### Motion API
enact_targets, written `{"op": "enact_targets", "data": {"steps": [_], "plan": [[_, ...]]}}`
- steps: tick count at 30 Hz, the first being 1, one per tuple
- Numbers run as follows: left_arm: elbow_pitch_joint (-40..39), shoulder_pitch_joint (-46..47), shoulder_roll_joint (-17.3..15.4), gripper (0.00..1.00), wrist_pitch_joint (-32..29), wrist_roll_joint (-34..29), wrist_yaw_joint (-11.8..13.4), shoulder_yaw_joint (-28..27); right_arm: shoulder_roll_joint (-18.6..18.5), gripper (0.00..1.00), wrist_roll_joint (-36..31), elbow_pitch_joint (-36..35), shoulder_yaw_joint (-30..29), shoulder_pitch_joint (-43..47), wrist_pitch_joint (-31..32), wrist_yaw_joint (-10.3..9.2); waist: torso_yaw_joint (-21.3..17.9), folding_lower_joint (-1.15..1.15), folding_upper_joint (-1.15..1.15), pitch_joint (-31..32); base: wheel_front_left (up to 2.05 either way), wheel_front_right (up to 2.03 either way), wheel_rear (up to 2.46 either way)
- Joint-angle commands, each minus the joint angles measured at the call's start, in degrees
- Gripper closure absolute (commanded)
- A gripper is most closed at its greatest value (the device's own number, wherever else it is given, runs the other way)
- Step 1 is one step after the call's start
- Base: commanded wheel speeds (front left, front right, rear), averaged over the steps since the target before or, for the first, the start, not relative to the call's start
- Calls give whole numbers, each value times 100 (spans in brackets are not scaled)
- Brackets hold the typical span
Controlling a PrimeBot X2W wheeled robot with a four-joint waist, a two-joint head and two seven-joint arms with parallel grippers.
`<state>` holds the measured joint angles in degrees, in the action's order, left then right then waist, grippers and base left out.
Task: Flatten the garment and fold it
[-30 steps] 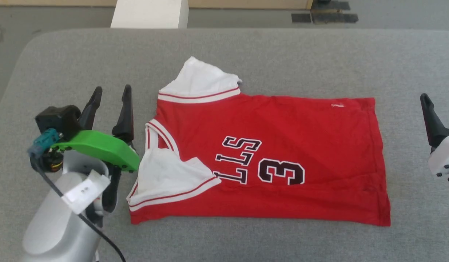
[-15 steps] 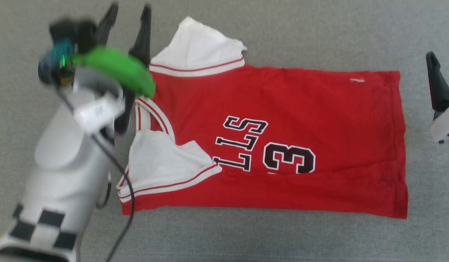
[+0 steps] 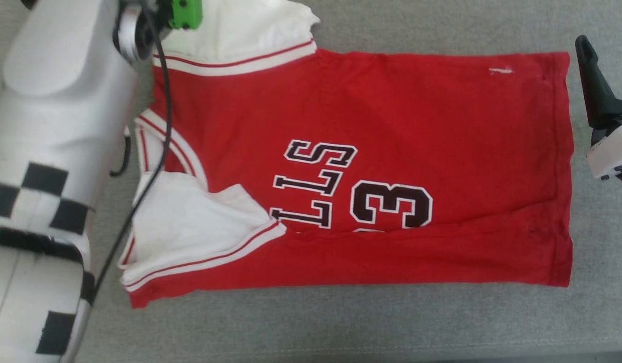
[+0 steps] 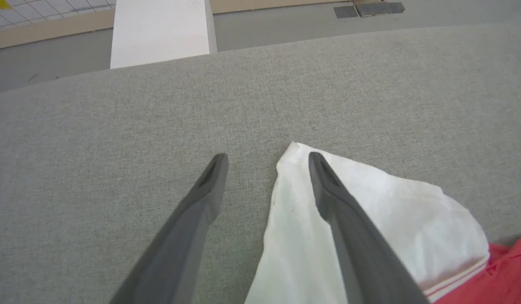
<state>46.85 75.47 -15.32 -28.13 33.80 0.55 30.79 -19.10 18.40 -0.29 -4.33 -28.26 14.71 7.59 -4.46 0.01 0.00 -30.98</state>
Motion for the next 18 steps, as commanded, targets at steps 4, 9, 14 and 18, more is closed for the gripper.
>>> {"op": "enact_targets", "data": {"steps": [4,9,14,18], "plan": [[330,382,19,0,-890,-73,180,181,21,0,58,-168,-60,-32,43,-10,-358,-1,0,-466,0,0,0],[582,441,-1,0,-1742,-112,367,352,49,0,62,-227,-114,-16,16,-10,-429,-1,0,-624,0,0,0],[675,286,58,0,-2597,43,453,416,75,0,57,-235,-153,-39,-1,-10,-415,-1,0,-687,0,0,0],[471,181,89,100,-2728,200,502,333,27,0,35,-233,-179,-90,20,-10,-349,-1,0,-674,0,0,0]]}}
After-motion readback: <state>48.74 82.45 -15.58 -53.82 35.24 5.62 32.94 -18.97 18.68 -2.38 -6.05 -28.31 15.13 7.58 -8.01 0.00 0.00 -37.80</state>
